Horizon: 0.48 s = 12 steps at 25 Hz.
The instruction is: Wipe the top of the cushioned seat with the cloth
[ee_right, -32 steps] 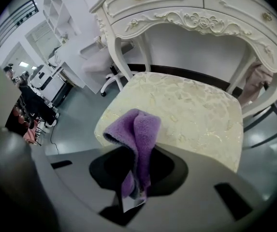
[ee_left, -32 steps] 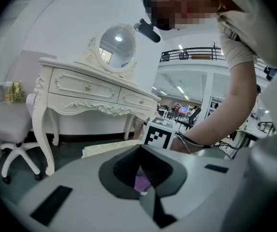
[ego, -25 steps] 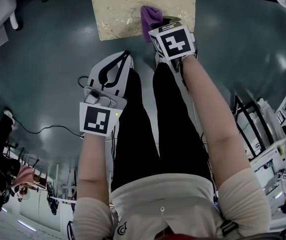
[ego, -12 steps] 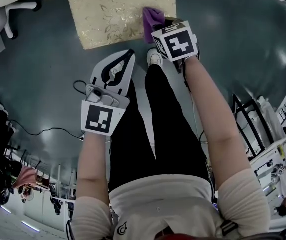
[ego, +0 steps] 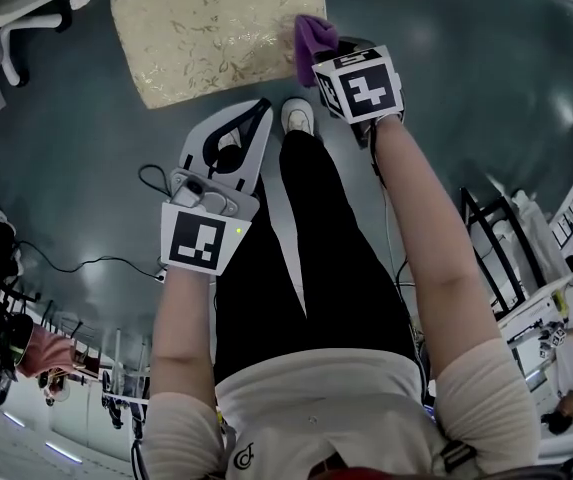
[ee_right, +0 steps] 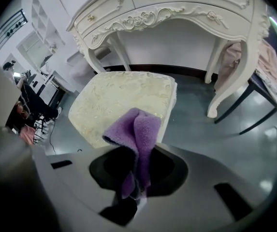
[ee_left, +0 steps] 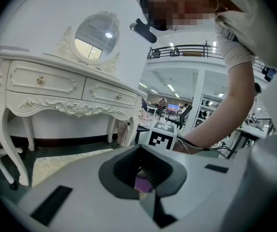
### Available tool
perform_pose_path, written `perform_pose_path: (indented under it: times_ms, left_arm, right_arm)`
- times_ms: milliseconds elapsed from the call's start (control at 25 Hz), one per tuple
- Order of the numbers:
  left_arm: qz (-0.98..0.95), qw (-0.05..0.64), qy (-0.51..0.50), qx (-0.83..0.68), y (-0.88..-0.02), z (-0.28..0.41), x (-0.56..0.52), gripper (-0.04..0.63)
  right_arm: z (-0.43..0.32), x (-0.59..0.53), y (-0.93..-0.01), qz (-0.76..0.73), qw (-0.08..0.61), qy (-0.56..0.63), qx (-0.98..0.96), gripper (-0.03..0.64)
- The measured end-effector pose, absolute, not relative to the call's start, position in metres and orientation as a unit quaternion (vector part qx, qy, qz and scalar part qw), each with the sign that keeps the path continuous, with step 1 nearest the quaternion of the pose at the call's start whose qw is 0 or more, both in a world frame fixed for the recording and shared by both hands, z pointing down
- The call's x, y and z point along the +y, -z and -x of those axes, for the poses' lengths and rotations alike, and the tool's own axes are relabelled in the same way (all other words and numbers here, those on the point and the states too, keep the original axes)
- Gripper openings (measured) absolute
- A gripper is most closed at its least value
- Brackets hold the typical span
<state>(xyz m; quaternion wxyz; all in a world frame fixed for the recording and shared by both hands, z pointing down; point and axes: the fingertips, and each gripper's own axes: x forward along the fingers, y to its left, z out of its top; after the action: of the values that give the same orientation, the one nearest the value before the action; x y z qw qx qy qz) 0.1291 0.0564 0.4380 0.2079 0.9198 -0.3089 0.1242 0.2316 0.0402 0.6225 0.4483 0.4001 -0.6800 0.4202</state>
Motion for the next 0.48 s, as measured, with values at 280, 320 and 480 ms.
perform_pose_path:
  times_ms: [280, 320, 480]
  left_arm:
    - [-0.92, 0.204, -0.125, -0.31, -0.433, -0.127, 0.058, 0.014]
    - [-0.918, 0.205, -0.123, -0.315, -0.433, -0.12, 0.058, 0.013]
    - [-0.914, 0.209, -0.116, -0.328, -0.433, -0.131, 0.062, 0.013]
  right_arm:
    - [-0.239, 0.041, -0.629, -0.397, 0.461, -0.414, -0.677, 0.078]
    - [-0.232, 0.041, -0.63, -0.395, 0.465, -0.412, -0.677, 0.078]
    - [-0.242, 0.042, -0.625, -0.395, 0.488, -0.385, -0.677, 0.077]
